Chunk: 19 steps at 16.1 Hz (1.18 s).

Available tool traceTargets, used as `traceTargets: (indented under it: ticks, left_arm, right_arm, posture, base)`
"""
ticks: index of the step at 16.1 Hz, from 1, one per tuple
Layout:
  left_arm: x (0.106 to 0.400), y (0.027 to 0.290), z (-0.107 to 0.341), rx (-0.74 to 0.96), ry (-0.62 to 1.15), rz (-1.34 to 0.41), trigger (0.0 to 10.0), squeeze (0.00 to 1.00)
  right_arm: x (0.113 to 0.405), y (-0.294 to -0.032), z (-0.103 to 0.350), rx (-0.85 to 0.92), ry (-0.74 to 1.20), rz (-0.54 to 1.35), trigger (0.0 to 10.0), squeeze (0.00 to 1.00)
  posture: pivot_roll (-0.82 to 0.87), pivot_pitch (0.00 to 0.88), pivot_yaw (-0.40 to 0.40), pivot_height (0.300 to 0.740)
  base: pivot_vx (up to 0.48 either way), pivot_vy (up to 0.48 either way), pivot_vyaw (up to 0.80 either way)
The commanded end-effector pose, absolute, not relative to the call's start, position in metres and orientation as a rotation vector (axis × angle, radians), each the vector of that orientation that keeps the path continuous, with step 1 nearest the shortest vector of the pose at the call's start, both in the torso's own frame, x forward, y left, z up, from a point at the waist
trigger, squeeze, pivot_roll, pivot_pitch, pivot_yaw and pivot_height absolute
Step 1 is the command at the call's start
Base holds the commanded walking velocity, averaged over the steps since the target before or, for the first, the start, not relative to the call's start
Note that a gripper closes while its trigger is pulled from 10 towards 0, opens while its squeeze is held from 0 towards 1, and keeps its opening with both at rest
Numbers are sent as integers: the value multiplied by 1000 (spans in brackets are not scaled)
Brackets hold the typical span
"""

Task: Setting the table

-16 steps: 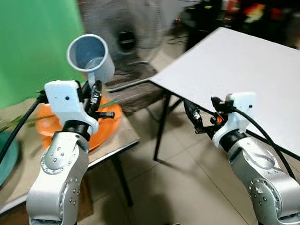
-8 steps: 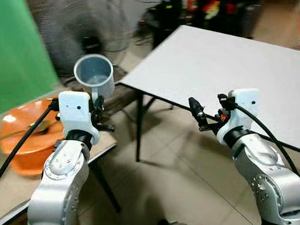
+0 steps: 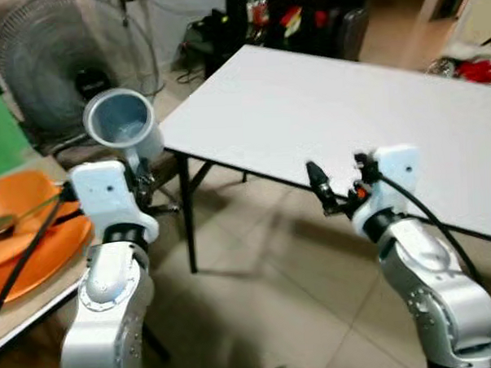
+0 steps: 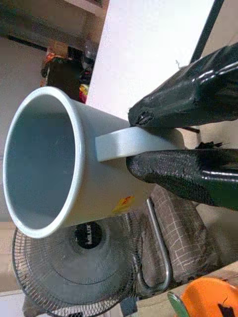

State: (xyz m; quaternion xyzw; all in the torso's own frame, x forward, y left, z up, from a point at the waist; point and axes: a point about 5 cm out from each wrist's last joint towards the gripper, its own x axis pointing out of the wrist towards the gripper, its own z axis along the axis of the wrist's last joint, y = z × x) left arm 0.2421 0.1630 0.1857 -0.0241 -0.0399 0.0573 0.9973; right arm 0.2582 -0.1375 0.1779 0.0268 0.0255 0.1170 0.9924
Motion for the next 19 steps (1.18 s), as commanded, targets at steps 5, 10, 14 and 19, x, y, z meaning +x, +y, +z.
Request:
traceTargets:
  ticks: [5,10,14,19]
  left_arm:
    - [234,171,182,12,-32,14,10000,0]
    - [233,172,182,33,-9,0,10000,0]
    - [233,175,186,58,-40,-21,10000,0]
    - [239,184,189,77,-39,-8,10000,0]
  right_arm:
    - [262,-131,177,54,63,259,10000,0]
    - [265,-128,175,61,68,267,10000,0]
    - [270,-123,175,64,66,300,10000,0]
    - [275,-115,175,47,47,348,10000,0]
  posture:
    - [-38,0,-24,740]
    - [-20,0,-37,740]
    - [-6,0,-41,740]
    - [0,0,-38,740]
  base:
    - [0,0,-756]
    - [0,0,-760]
    - [0,0,-366]
    - [100,0,0]
